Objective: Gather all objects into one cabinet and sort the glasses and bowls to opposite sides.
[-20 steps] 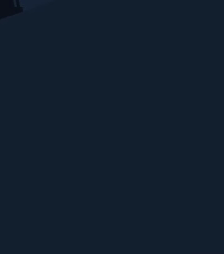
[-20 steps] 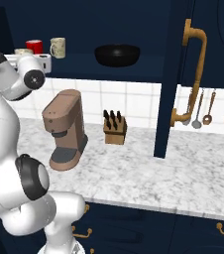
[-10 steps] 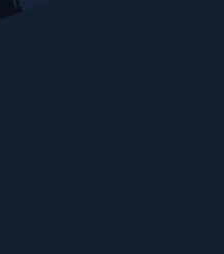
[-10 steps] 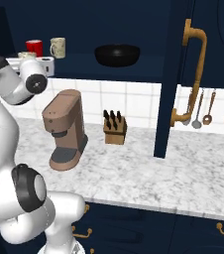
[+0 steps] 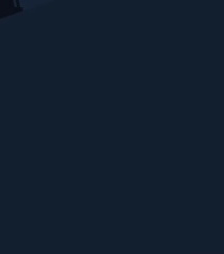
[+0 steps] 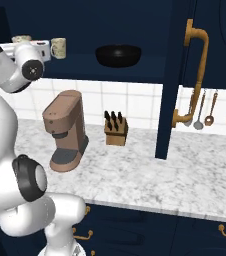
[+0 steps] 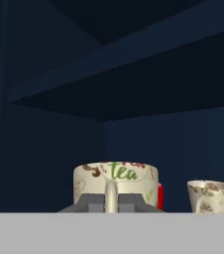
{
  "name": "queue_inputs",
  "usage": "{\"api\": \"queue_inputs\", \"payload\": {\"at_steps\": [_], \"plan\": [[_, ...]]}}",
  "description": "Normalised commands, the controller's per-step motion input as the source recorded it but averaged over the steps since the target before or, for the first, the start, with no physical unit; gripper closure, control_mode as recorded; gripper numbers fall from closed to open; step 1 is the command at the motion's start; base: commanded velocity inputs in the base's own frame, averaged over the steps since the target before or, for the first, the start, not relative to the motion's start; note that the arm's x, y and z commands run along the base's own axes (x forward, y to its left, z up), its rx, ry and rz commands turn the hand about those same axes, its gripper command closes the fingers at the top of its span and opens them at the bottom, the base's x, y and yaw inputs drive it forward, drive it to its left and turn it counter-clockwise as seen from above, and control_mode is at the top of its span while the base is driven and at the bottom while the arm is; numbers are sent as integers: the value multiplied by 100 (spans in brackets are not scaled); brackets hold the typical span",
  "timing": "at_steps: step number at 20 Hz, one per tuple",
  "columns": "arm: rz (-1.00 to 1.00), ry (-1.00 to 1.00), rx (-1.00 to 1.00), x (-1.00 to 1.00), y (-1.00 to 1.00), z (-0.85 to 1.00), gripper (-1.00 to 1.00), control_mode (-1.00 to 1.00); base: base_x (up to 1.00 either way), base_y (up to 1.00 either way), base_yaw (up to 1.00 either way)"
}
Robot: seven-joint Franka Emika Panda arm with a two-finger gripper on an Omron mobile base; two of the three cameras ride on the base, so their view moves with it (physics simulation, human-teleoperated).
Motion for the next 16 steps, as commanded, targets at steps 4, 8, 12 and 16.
{"api": "queue_inputs", "payload": {"at_steps": [4,8,12,16], "plan": [[0,6,0,65,27,46,100,-100,0,0,0],[0,14,0,59,3,-19,100,-100,0,0,0],[0,2,0,32,12,-37,100,-100,0,0,0],[0,-8,0,3,3,-48,100,-100,0,0,0]]}}
